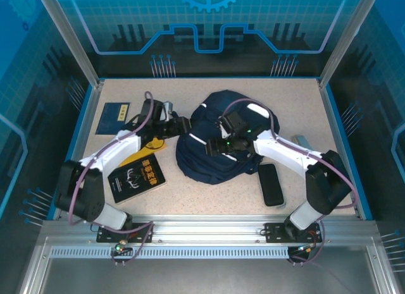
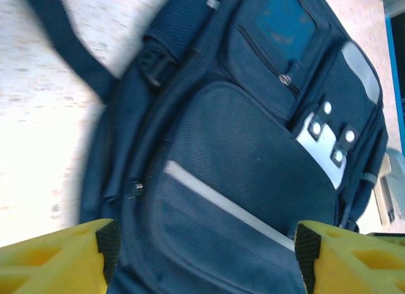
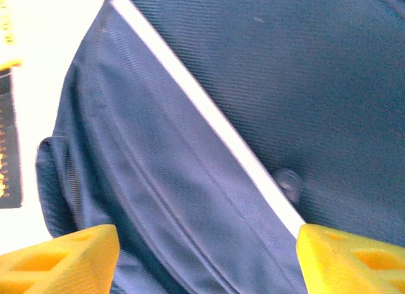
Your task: Pack books, pencil case, and school supplies into a backpack
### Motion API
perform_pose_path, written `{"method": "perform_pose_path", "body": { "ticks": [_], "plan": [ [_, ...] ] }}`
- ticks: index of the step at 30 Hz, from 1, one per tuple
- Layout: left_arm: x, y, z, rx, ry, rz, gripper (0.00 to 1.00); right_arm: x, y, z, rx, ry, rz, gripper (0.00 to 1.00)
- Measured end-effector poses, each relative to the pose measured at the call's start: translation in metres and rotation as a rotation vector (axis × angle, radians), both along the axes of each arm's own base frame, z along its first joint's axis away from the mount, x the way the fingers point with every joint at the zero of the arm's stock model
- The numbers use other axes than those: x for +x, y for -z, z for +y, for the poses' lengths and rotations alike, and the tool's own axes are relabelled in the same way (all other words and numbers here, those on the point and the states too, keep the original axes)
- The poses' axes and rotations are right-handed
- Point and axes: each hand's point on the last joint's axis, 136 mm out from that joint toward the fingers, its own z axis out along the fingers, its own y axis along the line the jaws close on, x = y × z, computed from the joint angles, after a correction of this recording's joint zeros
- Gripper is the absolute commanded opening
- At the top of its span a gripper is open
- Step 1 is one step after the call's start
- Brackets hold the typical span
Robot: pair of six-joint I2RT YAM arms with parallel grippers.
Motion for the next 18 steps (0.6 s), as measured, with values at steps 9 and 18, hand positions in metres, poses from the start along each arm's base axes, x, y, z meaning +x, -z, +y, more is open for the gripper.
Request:
{"method": "perform_pose_path", "body": {
  "ticks": [9,18],
  "plan": [
    [0.016,0.046,-0.082,-0.011,0.164,0.117,0.57,-0.012,0.047,-0.081,-0.082,0.301,0.141,0.77],
    [0.022,0.087,-0.068,0.077,0.098,0.203,0.57,0.03,0.08,-0.078,-0.095,0.313,0.233,0.77]
  ]
}}
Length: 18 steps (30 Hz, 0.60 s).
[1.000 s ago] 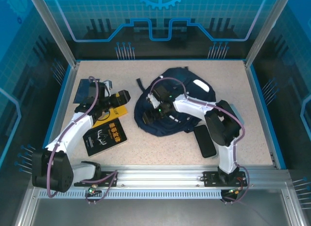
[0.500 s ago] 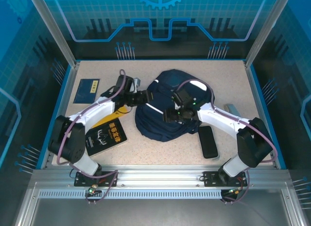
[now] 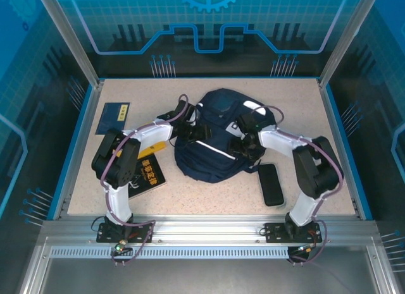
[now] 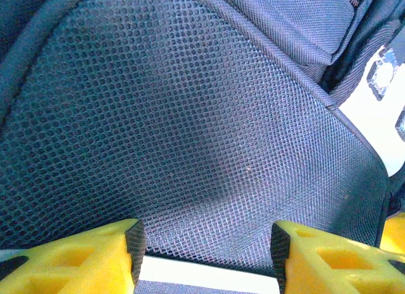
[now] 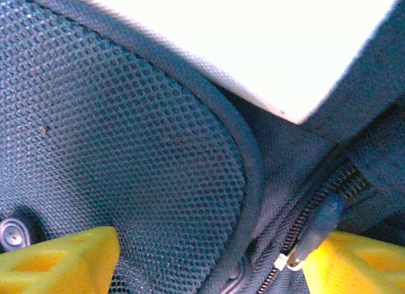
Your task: Pack books, pencil case, and school supplies into a backpack
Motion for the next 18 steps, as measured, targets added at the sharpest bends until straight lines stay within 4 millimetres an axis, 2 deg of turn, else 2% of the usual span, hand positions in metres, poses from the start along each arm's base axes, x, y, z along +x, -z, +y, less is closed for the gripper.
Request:
{"method": "perform_pose_path", "body": {
  "ticks": [5,9,13,15,18],
  "plan": [
    [0.01,0.006,0.039,0.04,-0.094,-0.01,0.62,0.052,-0.004,0.034,0.074,-0.085,-0.055,0.77],
    [0.007,-0.002,0.061,0.088,-0.111,-0.017,0.7,0.077,-0.019,0.056,0.149,-0.144,-0.132,0.78],
    [-0.009,-0.013,0.065,0.157,-0.041,-0.024,0.75,0.078,-0.044,0.059,0.176,-0.169,-0.197,0.8],
    [-0.016,-0.023,0.063,0.209,0.008,-0.047,0.76,0.071,-0.065,0.05,0.176,-0.166,-0.241,0.8],
    [-0.025,-0.043,0.048,0.286,0.096,-0.112,0.75,0.057,-0.098,0.026,0.177,-0.137,-0.314,0.8]
  ]
}}
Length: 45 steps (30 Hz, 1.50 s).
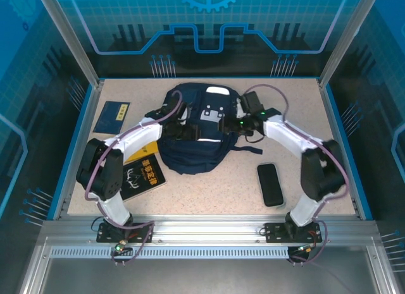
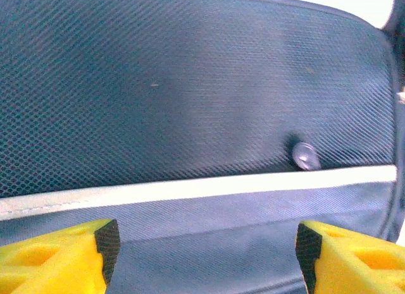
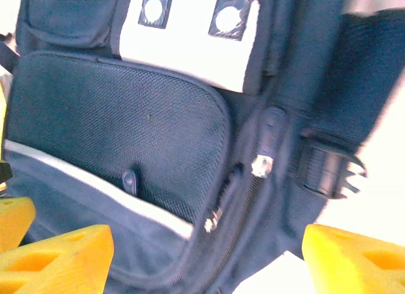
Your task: Pack books, pencil case, and school supplies into a backpack
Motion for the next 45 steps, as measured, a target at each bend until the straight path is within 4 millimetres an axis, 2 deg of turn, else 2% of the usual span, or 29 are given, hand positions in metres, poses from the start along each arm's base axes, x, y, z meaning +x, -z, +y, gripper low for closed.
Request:
{"method": "perform_pose_path", "body": {
  "ticks": [3,7,11,17,24,32,41,45],
  "plan": [
    [-0.012,-0.014,-0.023,0.061,0.1,-0.051,0.72,-0.01,-0.011,-0.033,-0.001,0.068,-0.03,0.8],
    [-0.035,-0.014,-0.053,0.15,0.244,-0.083,0.71,-0.027,0.02,-0.067,-0.029,0.142,0.045,0.79],
    [-0.042,-0.011,-0.082,0.227,0.333,-0.094,0.64,-0.044,0.047,-0.081,-0.043,0.182,0.128,0.79],
    [-0.027,0.013,-0.11,0.345,0.361,-0.082,0.58,-0.042,0.05,-0.088,-0.025,0.227,0.136,0.78],
    [-0.015,0.045,-0.107,0.478,0.35,-0.036,0.53,-0.041,0.054,-0.102,-0.014,0.281,0.145,0.78],
    [-0.01,0.054,-0.105,0.542,0.345,-0.022,0.57,-0.042,0.056,-0.107,-0.007,0.303,0.145,0.77],
    [-0.007,0.051,-0.105,0.587,0.35,-0.048,0.15,-0.041,0.053,-0.105,0.015,0.292,0.132,0.76],
    [-0.004,0.035,-0.102,0.597,0.357,-0.092,0.07,-0.04,0.048,-0.099,0.024,0.227,0.106,0.76]
  ]
}}
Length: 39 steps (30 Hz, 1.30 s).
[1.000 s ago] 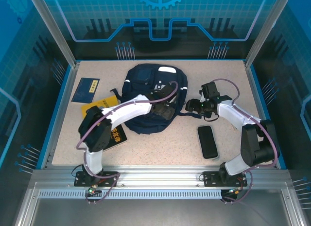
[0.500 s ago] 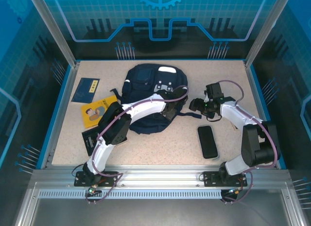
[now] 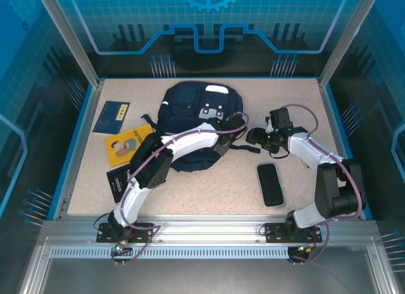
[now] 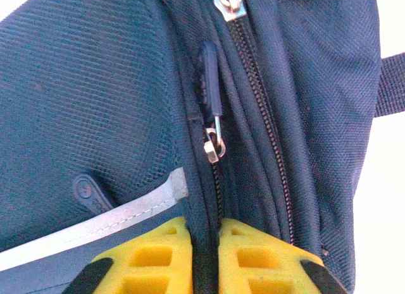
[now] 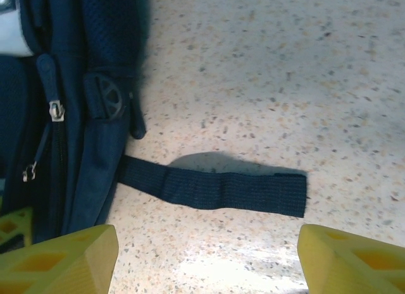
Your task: Pack books, pencil case, and school supplies into a backpack
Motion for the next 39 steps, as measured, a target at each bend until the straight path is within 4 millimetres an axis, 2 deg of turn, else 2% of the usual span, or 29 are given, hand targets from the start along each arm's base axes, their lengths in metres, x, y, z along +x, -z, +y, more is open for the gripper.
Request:
{"method": "perform_pose_path", "body": {
  "ticks": [5,8,11,15,19,21,24,25,33,39],
  "plan": [
    [0.002,-0.051,0.01,-0.045,0.036,-0.095,0.01,0.002,-0.006,0.006,-0.018,-0.084,-0.043,0.75],
    [0.003,-0.088,0.024,-0.09,0.041,-0.162,0.01,0.006,-0.013,0.01,-0.024,-0.125,-0.091,0.74],
    [0.002,-0.114,0.04,-0.13,0.037,-0.206,0.0,0.012,-0.025,0.016,-0.013,-0.172,-0.156,0.69],
    [-0.001,-0.137,0.056,-0.187,0.033,-0.229,0.0,0.018,-0.049,0.032,0.034,-0.271,-0.269,0.61],
    [-0.005,-0.147,0.062,-0.234,0.04,-0.237,0.0,0.018,-0.067,0.057,0.111,-0.411,-0.369,0.57],
    [-0.007,-0.148,0.062,-0.243,0.051,-0.233,0.0,0.016,-0.069,0.069,0.139,-0.472,-0.393,0.57],
    [-0.01,-0.148,0.062,-0.25,0.069,-0.228,0.0,0.017,-0.066,0.083,0.152,-0.545,-0.401,0.53],
    [-0.011,-0.148,0.063,-0.255,0.071,-0.228,0.0,0.02,-0.064,0.087,0.152,-0.565,-0.406,0.49],
    [-0.015,-0.157,0.074,-0.303,0.063,-0.236,0.0,0.04,-0.056,0.104,0.182,-0.663,-0.437,0.38],
    [-0.014,-0.16,0.074,-0.314,0.061,-0.242,0.0,0.042,-0.055,0.11,0.211,-0.703,-0.456,0.13]
  ]
}}
